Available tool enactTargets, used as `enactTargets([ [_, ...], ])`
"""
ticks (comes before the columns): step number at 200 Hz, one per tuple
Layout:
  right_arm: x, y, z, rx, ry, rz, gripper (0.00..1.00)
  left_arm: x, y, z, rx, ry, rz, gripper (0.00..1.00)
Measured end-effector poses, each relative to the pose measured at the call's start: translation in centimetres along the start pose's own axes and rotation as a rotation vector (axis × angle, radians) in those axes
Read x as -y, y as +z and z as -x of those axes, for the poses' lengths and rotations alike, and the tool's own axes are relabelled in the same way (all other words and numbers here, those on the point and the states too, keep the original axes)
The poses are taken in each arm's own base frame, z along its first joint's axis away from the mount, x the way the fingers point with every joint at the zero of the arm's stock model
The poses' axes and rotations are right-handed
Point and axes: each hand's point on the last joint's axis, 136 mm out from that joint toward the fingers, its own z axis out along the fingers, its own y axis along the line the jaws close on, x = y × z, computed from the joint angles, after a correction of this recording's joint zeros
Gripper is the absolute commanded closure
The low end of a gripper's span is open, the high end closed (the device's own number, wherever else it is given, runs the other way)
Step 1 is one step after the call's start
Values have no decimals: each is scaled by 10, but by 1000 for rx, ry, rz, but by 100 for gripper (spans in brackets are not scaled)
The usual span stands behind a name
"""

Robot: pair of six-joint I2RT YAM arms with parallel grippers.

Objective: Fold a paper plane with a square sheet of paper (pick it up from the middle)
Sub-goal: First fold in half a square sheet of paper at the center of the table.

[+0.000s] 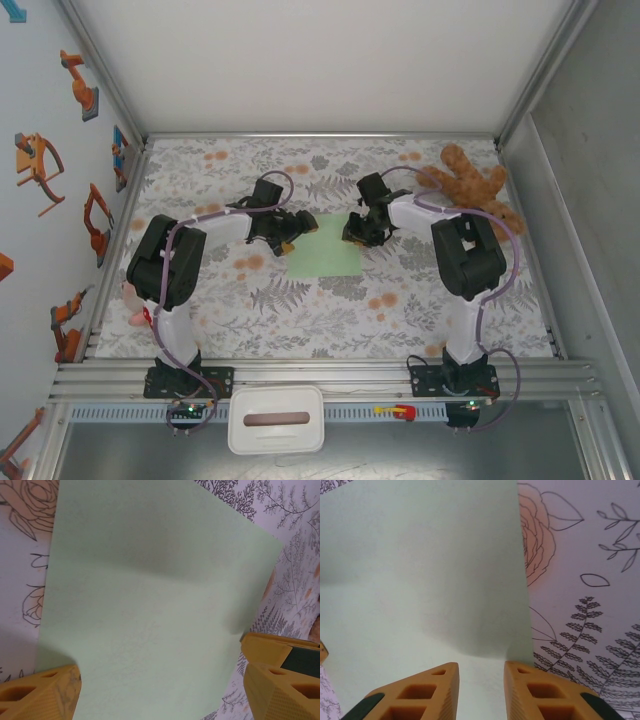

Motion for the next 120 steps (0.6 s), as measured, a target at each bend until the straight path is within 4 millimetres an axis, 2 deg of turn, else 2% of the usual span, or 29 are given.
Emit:
enactTargets([
  [67,1,4,-2,-12,-1,4,74,0,2,0,-3,1,-6,15],
  [120,-15,11,1,-16,4,83,75,6,2,1,4,17,-41,7],
])
